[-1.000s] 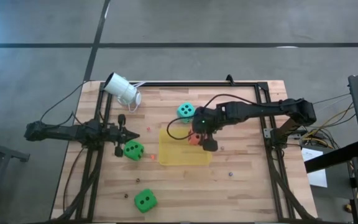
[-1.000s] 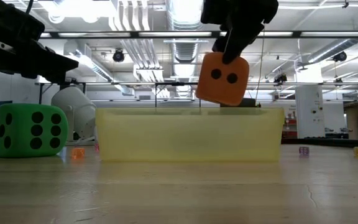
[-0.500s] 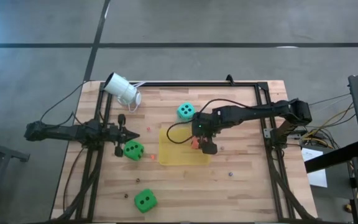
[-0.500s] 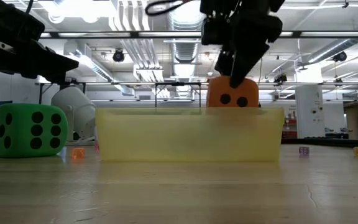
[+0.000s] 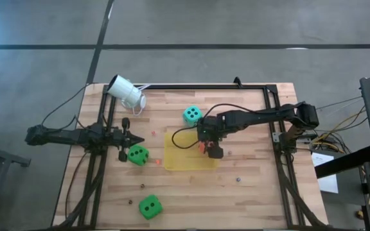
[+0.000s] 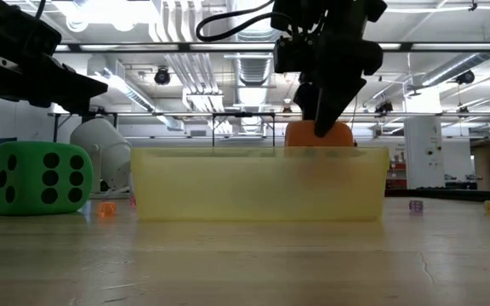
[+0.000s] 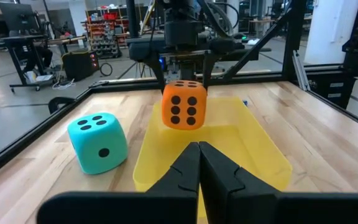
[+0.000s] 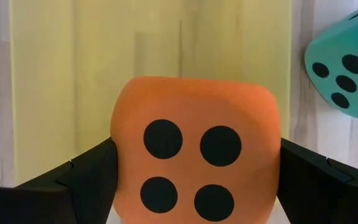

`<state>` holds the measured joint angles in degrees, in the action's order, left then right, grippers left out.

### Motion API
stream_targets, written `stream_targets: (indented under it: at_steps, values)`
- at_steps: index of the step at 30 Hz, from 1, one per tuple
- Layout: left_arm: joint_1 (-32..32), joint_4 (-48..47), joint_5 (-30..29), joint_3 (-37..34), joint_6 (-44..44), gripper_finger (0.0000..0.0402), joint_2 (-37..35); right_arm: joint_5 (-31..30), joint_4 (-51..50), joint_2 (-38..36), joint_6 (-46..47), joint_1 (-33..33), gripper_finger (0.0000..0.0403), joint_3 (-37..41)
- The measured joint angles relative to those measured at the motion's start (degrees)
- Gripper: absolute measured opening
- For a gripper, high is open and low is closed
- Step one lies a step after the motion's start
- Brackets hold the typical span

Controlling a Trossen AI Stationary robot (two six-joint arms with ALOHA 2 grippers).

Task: Pick & Place Dice
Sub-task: Put the big orange dice into the yellow bin

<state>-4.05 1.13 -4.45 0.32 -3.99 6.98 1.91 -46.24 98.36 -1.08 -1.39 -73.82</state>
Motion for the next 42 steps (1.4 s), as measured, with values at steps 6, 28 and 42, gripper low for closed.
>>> stream_targets:
  at_steps: [6,28,42]
  values:
    - [0.0,0.0,0.0,0.0,0.1,0.0008,0.0,0.1,0.0,1.4,-0.4,0.0,0.0343,0.6]
    - [0.0,0.0,0.0,0.0,0.0,0.0008,0.0,3.3,0.2,3.9,0.4,0.0,0.0368,1.4]
    - [0.0,0.0,0.0,0.0,0.0,0.0008,0.0,2.2,0.3,3.9,2.2,-0.1,0.0399,1.3]
